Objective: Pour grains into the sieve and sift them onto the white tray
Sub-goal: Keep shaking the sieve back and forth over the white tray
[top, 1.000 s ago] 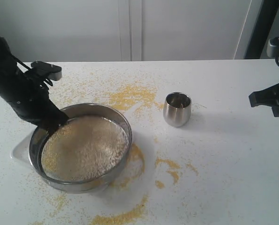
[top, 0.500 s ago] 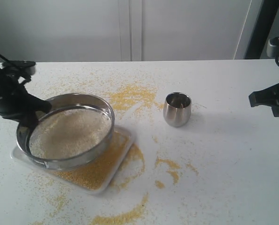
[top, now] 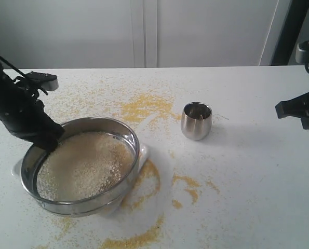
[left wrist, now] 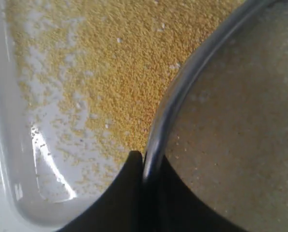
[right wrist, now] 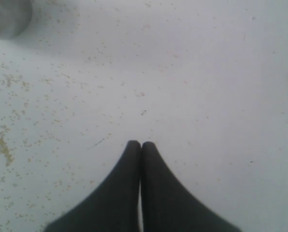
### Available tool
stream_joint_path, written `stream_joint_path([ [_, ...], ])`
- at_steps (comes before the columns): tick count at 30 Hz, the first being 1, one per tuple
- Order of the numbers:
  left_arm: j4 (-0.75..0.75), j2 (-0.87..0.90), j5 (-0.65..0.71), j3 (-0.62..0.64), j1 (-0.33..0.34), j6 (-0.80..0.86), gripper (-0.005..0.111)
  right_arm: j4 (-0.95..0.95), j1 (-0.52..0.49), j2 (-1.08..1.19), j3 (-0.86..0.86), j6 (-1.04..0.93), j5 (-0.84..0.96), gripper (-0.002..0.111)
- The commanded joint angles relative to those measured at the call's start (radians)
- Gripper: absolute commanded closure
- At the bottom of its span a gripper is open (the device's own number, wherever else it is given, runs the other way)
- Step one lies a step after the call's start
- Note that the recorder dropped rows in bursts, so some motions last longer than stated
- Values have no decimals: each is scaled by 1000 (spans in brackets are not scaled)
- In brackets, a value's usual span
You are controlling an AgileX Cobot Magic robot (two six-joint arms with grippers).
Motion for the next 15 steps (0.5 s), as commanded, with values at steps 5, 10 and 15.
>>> stream_joint_path([
  [5,11,-64,-31,-1,47,-82,107,-2,-2,-7,2,0,-7,108],
  [10,62,-75,-31,-1,-67,-49,107,-2,-2,-7,2,0,-7,108],
  [15,161,-81,-44,-1,71,-274,107,-2,-2,-7,2,0,-7,108],
])
